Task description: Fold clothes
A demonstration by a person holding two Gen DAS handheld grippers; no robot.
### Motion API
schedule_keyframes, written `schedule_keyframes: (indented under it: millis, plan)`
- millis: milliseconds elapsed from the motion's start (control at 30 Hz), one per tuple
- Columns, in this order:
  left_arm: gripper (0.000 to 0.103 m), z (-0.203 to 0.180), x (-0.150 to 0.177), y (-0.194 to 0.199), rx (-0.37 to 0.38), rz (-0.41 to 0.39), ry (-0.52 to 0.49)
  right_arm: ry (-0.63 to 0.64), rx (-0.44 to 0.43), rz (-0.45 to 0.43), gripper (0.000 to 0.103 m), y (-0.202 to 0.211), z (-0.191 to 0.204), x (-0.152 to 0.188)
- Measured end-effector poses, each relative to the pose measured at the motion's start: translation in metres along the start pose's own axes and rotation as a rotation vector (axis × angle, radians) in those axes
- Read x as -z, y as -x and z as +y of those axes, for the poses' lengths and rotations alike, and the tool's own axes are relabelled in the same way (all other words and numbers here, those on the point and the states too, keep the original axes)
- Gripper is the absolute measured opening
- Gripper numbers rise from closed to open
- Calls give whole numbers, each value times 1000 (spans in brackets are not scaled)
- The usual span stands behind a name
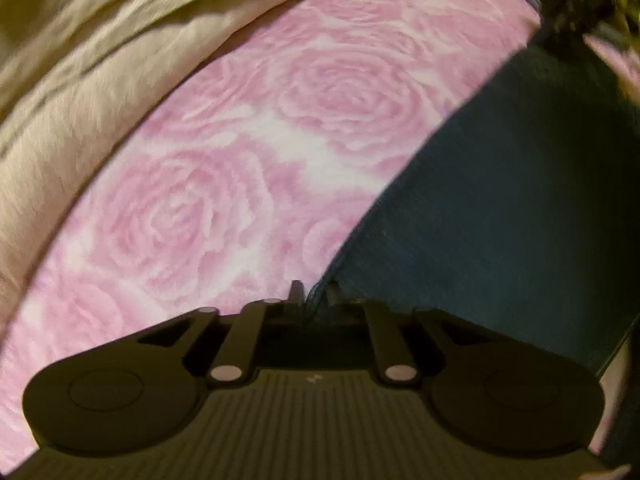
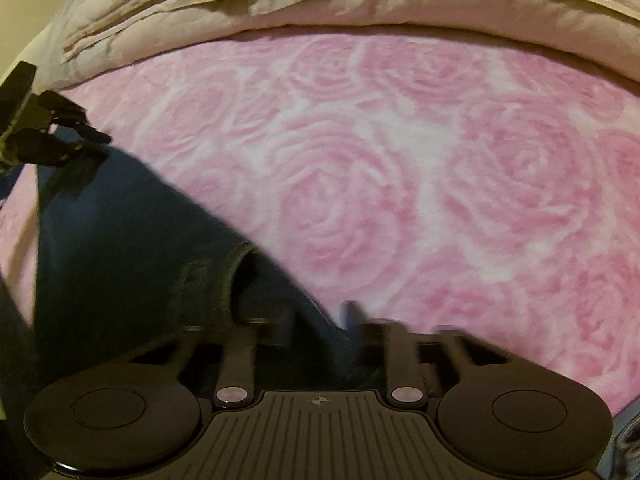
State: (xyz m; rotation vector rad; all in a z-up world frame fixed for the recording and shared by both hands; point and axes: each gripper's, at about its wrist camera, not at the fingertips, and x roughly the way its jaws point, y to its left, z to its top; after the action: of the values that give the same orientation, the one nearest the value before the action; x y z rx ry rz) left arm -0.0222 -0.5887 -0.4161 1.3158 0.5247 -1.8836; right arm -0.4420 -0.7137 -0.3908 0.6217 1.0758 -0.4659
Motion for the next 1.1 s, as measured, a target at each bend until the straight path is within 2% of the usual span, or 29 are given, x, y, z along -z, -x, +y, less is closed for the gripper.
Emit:
schedule_keyframes:
  millis: [67, 200, 300, 367, 467, 533, 600, 733, 833, 900, 933, 967, 1000, 1033, 1100]
  plan:
    - [3, -9, 4, 10, -41, -21, -19, 56, 57, -13, 4, 6, 16, 4]
    - [3, -25, 14, 56, -96, -94, 17, 101, 152, -116, 2, 42, 52, 18]
    - [3, -47, 30, 107, -120, -147, 44, 153, 218, -204, 2, 81, 92, 40]
    - [3, -65, 42, 143, -121, -179, 78, 200, 264, -256, 2, 107, 123, 58]
    - [3, -103, 74, 191, -85, -205, 153, 229, 318, -281, 2, 136, 170, 94]
    - [3, -133, 98, 214, -49, -198, 203, 239, 354, -272, 2, 151, 203, 125]
    - [3, -165, 127, 221, -4, -159, 264, 235, 383, -224, 2, 154, 235, 160]
    - [6, -218, 183, 206, 71, -46, 459, 188, 426, -42, 3, 124, 283, 227]
    - [6, -238, 207, 195, 96, 24, 596, 75, 488, 45, 3, 92, 298, 266]
    - [9, -247, 219, 193, 110, 48, 674, -103, 482, 52, 3, 84, 295, 282]
    - [12, -247, 223, 195, 114, 40, 703, -223, 464, 23, 6, 86, 290, 287]
    - [18, -246, 227, 198, 114, 27, 743, -348, 441, -17, 33, 90, 286, 293]
    - [23, -242, 231, 200, 106, 11, 799, -465, 419, -79, 56, 95, 281, 298]
    - [24, -237, 237, 202, 94, -5, 860, -578, 397, -152, 92, 102, 277, 303]
    - [25, -228, 247, 205, 70, -38, 982, -794, 314, -326, 92, 115, 263, 313]
